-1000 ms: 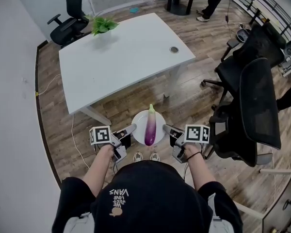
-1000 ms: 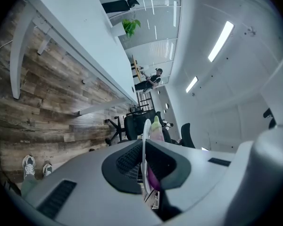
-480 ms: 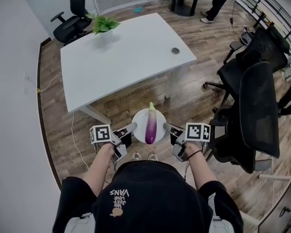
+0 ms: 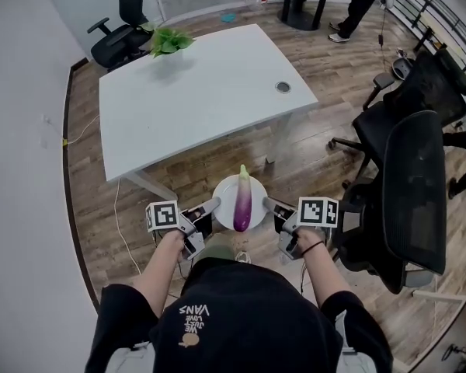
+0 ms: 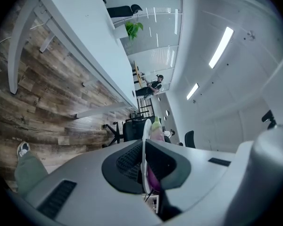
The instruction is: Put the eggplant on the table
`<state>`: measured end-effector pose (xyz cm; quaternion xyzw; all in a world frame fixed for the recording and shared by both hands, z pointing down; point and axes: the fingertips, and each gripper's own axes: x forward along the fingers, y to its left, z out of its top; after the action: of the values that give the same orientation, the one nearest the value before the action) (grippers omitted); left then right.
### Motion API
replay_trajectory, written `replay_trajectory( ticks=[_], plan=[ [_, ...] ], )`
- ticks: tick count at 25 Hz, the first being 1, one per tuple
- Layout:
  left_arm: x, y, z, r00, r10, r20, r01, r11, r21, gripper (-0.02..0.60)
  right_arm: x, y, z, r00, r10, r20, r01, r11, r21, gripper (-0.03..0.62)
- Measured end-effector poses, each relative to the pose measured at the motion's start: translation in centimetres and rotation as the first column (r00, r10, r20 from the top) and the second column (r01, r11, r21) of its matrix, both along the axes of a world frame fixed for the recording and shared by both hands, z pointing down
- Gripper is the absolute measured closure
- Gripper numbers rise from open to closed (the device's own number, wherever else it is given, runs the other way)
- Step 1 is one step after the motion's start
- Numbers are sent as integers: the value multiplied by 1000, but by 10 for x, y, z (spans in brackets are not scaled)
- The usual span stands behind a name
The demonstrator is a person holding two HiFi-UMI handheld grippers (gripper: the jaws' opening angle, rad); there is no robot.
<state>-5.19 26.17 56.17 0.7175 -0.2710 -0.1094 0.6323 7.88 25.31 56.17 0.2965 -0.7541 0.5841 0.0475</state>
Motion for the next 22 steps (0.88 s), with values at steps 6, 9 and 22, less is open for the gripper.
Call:
replay_trajectory(
  ticks=[6,9,22],
  plan=[
    [1,-18,2,1000,8,-5,-8,1000,9,557,1,-18,1,1000,13,3,-13,1000,5,557],
    [1,-31,1,1000,29,-1,-29,999,15,557,1,-30,1,1000,27,4,-27,1000,14,557],
    [-25,-135,-12,993,121,-1,-121,992,24,557,-25,-125,-10,992,124,-1,-124,992,21,556]
  ],
)
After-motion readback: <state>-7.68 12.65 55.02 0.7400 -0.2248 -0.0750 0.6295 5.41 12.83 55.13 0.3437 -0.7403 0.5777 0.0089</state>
